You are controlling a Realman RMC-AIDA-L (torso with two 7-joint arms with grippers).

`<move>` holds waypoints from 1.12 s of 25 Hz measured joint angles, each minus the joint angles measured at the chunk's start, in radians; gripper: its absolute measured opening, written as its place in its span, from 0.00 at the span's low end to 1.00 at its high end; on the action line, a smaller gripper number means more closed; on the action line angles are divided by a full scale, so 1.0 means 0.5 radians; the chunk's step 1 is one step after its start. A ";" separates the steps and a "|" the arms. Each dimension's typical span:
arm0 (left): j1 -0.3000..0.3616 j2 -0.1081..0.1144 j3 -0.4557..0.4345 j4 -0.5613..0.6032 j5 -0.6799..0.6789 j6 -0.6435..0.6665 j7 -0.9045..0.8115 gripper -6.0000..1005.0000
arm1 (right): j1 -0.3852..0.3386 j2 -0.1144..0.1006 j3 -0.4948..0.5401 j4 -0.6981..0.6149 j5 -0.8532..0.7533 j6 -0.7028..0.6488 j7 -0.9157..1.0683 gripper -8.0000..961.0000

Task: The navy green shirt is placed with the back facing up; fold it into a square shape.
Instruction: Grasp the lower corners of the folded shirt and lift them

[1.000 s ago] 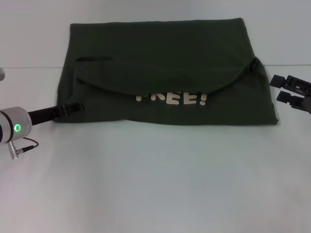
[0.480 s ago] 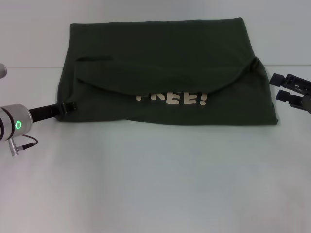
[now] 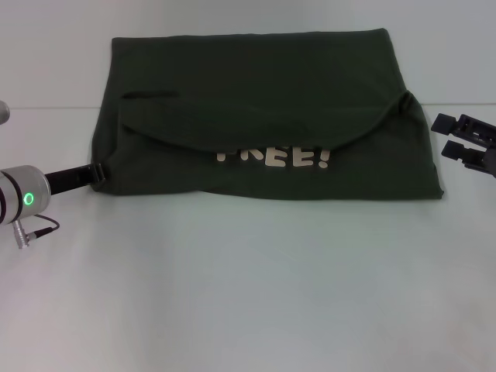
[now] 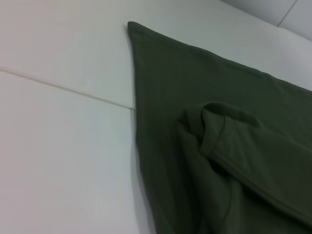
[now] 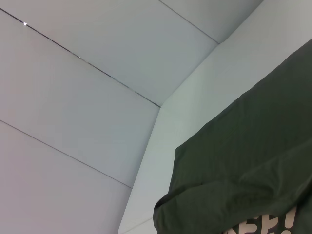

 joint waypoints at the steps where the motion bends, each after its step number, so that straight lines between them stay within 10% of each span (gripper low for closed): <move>1: 0.000 0.000 0.000 0.000 0.000 -0.001 0.000 0.21 | 0.000 0.000 0.000 0.000 0.000 0.000 0.000 0.96; 9: 0.000 0.027 0.007 0.021 0.001 0.083 -0.116 0.02 | 0.025 -0.035 -0.047 -0.010 -0.076 0.010 0.081 0.96; 18: -0.048 0.241 -0.006 0.098 0.001 0.668 -0.585 0.02 | 0.370 -0.276 -0.100 -0.137 -1.019 0.225 0.583 0.96; 28: -0.073 0.237 -0.007 0.159 -0.009 0.741 -0.667 0.02 | 0.616 -0.141 -0.169 -0.130 -1.562 0.593 0.650 0.95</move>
